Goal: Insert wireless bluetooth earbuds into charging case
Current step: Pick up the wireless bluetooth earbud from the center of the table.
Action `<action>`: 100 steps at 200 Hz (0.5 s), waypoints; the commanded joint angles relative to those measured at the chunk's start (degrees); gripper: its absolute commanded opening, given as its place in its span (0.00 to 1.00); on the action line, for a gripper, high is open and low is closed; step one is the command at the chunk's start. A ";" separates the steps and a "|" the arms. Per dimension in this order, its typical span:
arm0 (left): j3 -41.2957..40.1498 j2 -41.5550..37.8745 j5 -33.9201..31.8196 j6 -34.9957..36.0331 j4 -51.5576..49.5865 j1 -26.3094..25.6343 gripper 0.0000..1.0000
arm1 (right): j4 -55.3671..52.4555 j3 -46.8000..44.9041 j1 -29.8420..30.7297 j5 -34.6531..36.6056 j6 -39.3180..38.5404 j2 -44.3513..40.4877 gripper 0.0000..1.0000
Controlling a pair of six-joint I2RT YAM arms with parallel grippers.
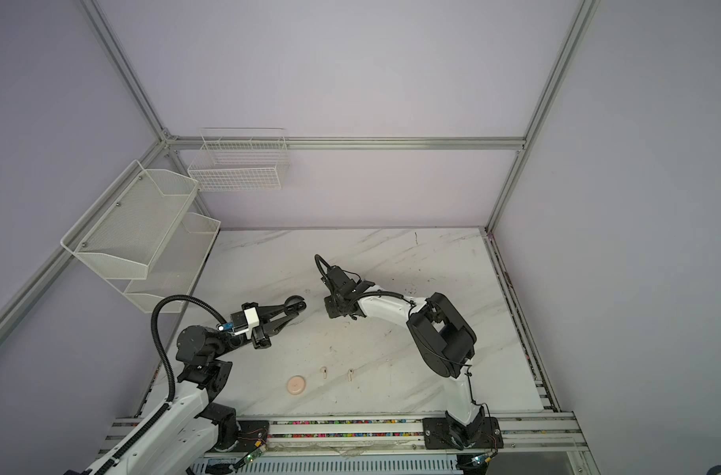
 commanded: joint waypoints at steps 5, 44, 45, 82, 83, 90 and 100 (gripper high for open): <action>-1.43 2.29 -1.93 -1.72 6.01 -0.97 0.00 | 6.98 -4.12 -0.88 1.75 2.43 -4.83 0.19; -0.70 6.65 -2.68 -1.23 10.94 -2.16 0.00 | 15.35 -9.73 -1.64 3.55 2.11 -11.93 0.14; -0.72 6.81 -2.68 -1.22 11.19 -2.23 0.00 | 15.39 -9.77 -1.66 3.57 2.14 -12.06 0.14; 1.01 12.97 -1.90 -0.64 17.29 -2.57 0.00 | 18.59 -10.92 -2.84 4.04 -0.10 -17.78 0.14; 1.05 13.14 -1.85 -0.61 17.40 -2.57 0.00 | 18.67 -10.94 -2.83 4.16 -0.20 -17.97 0.14; 1.56 14.12 -1.89 -0.47 18.05 -2.57 0.00 | 18.86 -10.61 -2.95 4.71 -0.87 -18.91 0.14; 2.37 15.61 -1.82 -0.17 18.77 -2.57 0.00 | 18.89 -9.97 -3.12 5.10 -2.13 -20.21 0.14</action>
